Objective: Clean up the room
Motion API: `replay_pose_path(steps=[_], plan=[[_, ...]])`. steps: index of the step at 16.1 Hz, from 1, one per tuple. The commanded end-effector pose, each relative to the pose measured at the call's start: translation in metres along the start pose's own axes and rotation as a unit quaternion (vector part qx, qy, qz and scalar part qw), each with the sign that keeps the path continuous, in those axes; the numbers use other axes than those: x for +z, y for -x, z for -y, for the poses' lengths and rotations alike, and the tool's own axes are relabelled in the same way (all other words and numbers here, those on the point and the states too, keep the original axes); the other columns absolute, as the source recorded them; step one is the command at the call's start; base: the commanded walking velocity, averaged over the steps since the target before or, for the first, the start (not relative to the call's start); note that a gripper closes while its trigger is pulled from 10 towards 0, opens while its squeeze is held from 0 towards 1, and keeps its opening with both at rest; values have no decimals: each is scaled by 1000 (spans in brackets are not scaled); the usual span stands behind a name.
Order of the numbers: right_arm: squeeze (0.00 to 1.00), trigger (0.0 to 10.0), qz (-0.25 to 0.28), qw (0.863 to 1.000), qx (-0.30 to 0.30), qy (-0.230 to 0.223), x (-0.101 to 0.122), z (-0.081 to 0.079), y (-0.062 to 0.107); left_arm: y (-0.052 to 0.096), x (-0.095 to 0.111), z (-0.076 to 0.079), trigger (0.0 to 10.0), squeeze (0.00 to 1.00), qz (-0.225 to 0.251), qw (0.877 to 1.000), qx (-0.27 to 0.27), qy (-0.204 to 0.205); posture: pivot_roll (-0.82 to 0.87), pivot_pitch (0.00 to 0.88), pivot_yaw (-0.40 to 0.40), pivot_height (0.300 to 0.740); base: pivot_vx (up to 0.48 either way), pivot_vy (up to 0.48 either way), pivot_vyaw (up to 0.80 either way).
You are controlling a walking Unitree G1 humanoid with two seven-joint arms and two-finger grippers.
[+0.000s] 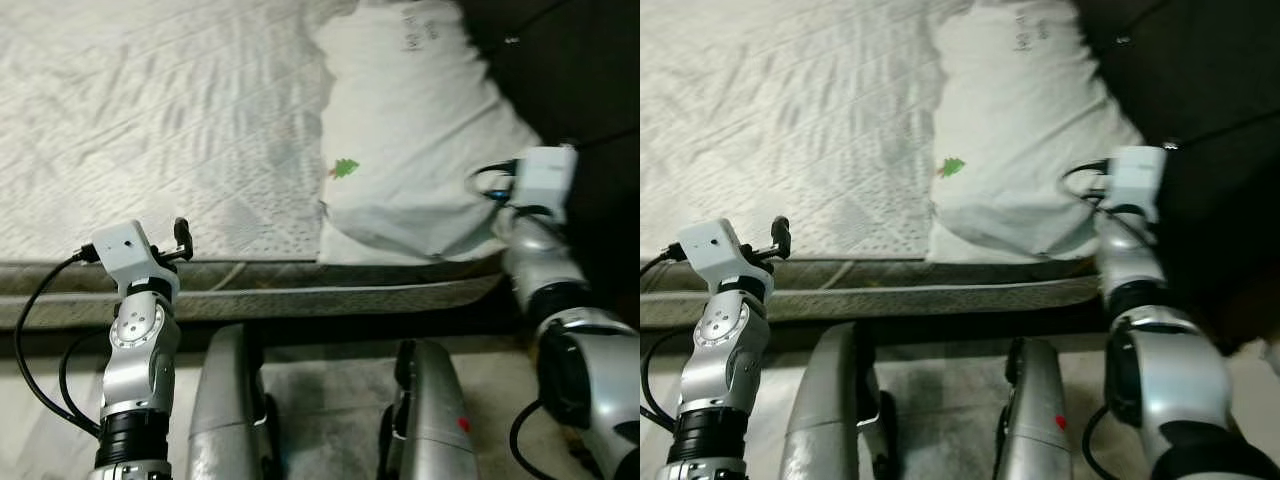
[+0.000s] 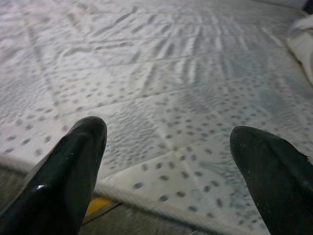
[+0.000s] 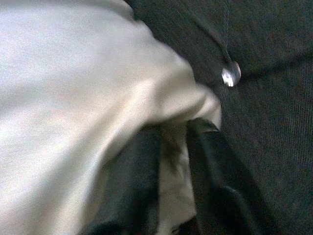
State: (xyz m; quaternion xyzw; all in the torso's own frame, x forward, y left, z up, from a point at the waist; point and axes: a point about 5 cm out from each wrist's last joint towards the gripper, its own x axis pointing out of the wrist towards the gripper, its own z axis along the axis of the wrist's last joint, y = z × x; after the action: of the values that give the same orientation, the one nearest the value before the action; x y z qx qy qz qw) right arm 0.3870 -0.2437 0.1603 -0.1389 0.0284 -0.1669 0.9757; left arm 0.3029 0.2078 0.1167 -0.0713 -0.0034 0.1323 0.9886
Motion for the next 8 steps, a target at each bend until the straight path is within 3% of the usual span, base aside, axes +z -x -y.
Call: replay_pose_path(steps=[1, 3, 5, 6, 8], plan=[[1000, 10000, 38, 999, 9, 15, 16, -4, -2, -2, 0, -1, 10000, 0, -2, 1000, 9, -15, 121, 88, -11, 532, 0, 0, 0], [1000, 10000, 50, 998, -11, 33, 23, -1, -4, -6, 2, -2, 10000, 0, -6, 999, 29, -29, 118, 73, -13, 532, 0, 0, 0], [1000, 10000, 75, 997, -36, -4, 33, 4, -5, -6, 5, 4, 10000, 0, 8, 1000, -14, 3, 113, 57, -12, 532, 0, 0, 0], [1000, 10000, 83, 996, -27, -22, 35, -1, -4, -5, 7, 4, 10000, 0, 14, 1000, -17, 2, 110, 47, -12, 532, 0, 0, 0], [1000, 10000, 88, 994, 23, -59, 30, -27, 5, -3, 10, 2, 10000, 0, 31, 999, -12, -9, 106, 31, -15, 532, 0, 0, 0]])
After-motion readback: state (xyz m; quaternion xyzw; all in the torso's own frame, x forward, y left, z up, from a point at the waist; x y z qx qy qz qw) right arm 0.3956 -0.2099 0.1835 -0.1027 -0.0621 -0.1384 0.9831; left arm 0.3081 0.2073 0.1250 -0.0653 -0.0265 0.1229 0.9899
